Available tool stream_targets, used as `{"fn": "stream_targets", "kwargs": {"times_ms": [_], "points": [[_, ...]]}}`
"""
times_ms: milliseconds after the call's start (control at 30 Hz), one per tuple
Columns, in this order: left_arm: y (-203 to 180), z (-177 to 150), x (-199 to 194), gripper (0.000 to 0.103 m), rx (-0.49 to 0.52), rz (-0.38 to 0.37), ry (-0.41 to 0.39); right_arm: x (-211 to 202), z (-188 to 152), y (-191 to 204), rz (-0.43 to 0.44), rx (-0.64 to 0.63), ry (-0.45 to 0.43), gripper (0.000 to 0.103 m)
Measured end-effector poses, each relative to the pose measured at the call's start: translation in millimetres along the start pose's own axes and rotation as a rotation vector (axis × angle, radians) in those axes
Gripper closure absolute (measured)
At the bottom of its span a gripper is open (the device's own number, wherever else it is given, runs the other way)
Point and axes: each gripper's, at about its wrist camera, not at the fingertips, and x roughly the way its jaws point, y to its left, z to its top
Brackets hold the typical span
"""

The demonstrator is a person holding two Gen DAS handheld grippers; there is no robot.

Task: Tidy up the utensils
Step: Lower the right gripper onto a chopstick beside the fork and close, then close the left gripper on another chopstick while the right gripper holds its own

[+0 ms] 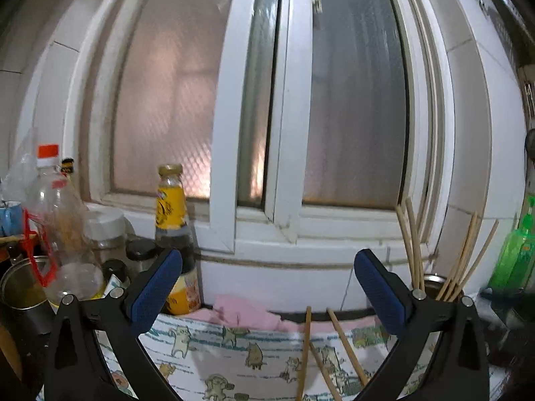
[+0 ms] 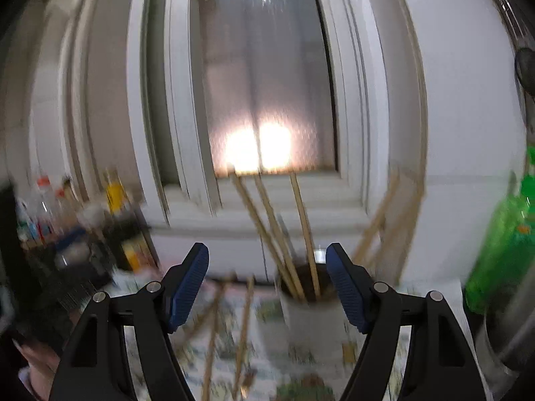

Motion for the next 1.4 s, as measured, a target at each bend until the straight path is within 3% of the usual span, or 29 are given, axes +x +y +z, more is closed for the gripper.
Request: {"fn": "stream_targets", "kwargs": {"times_ms": [100,167,267,333,367,533,667,800,900,1200,1333,1400], "points": [[2.6,-1.0,1.2,0.001,-0.026,-0.013,0.009,19.2,-18.5,-1.3,0.070,0.042,0.145,0.029],[4.5,-2.3,5.6,0.001,-0.045,-0.031,0.027,38.3,-34.7,-4.2,0.112,0.108,0.263,0.034],[5.4,-4.5,14.1,0.001,-0.048,-0.004,0.059,68.8,-59.4,-7.1,0.168,0.197,0.438,0.054],[6.4,-5.7,21.2,0.001,-0.046,0.009,0.082,85.0,-77.1,-10.0,0.178,0.249,0.508,0.067],[7.2,-6.8,23.4,0.001,-0.049,0.017,0.086,91.6,-83.3,-12.4,0.176,0.273,0.530,0.069],[10.9,-8.3,31.9,0.001,-0.067,0.023,0.115,103.0,-95.6,-21.0,0.129,0.309,0.555,0.082],[9.5,-7.7,29.9,0.001,-0.058,0.032,0.106,107.8,-97.2,-19.3,0.163,0.318,0.583,0.091],[8.9,-6.8,31.0,0.001,-0.046,0.060,0.123,107.9,-89.5,-4.2,0.116,0.221,0.589,0.095],[11.9,-6.6,32.5,0.001,-0.059,0.062,0.130,111.0,-84.6,12.1,0.049,0.105,0.608,0.095],[20.0,-8.5,44.3,0.001,-0.087,0.071,0.186,124.6,-81.9,28.5,-0.033,0.016,0.626,0.094],[15.8,-15.3,58.0,0.001,-0.048,0.095,0.252,130.7,-79.3,36.4,-0.098,-0.048,0.618,0.094],[9.1,-22.9,71.8,0.001,0.039,0.153,0.298,133.6,-77.9,39.7,-0.109,-0.076,0.621,0.094]]}}
